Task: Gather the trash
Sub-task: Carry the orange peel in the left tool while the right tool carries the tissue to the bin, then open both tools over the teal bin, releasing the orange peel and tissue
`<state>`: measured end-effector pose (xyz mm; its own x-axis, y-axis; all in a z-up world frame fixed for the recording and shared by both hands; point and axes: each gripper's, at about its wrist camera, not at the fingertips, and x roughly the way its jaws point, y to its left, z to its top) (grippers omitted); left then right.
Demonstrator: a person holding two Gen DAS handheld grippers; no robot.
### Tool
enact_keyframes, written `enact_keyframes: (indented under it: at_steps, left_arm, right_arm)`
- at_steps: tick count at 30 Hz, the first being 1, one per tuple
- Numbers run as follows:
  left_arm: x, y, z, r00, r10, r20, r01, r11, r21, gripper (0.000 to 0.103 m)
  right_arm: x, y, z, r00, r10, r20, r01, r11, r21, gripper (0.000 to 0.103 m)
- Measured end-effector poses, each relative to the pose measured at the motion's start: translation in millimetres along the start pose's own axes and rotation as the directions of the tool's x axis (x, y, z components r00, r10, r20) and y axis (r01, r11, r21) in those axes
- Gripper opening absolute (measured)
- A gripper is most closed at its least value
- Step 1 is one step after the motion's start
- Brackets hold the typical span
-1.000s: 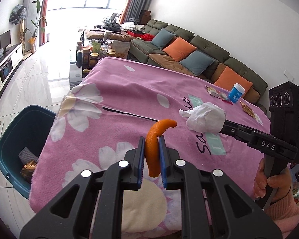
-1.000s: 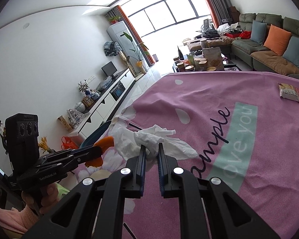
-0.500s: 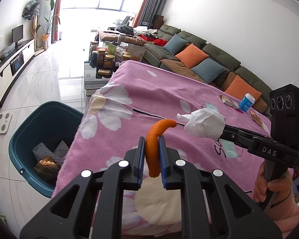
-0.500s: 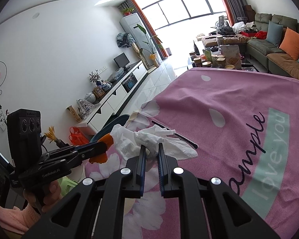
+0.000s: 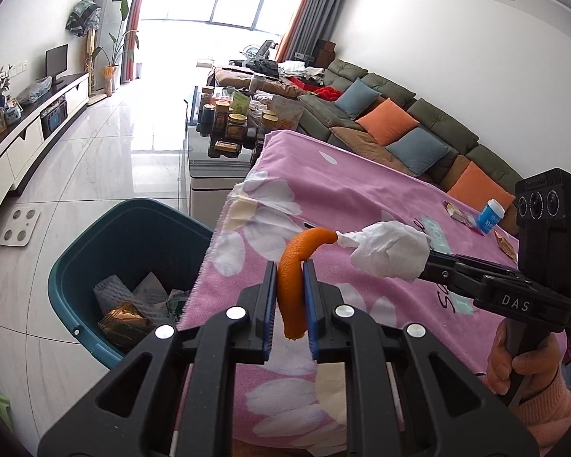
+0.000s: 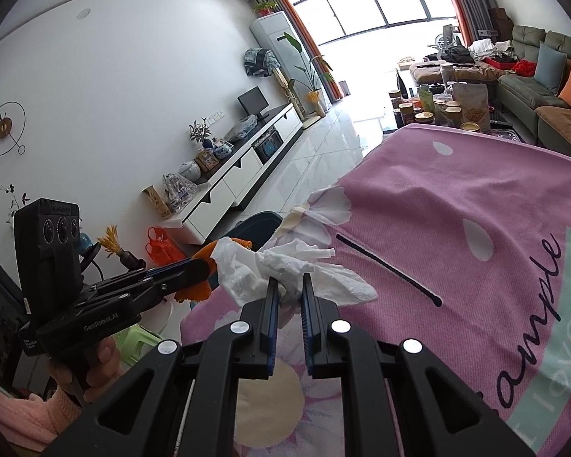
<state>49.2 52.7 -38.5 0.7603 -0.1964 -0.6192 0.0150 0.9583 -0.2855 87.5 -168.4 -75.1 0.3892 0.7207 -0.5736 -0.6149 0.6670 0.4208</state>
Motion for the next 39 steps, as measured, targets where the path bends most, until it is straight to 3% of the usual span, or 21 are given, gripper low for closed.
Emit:
enact_keyframes:
  at_steps: [21,28,39]
  left_arm:
    - [-7,81,6,0.986,0.168,0.022,-0.164,0.980,-0.116,0.014]
    - [6,113,-1,0.975,0.221,-0.025,-0.222,0.962,-0.161,0.014]
    - [39,138,-7,0.969,0.231,-0.084,-0.244,0.948,-0.204,0.015]
  right_arm:
    - [79,41,30,0.992,0.065,-0.105,-0.073,0.995,-0.071,0.010]
    - [110,57,38,0.987,0.056,-0.152,-0.074,0.991,-0.114,0.010]
    - [154,79,41,0.976,0.017,-0.219,-0.054,0.985,-0.162,0.012]
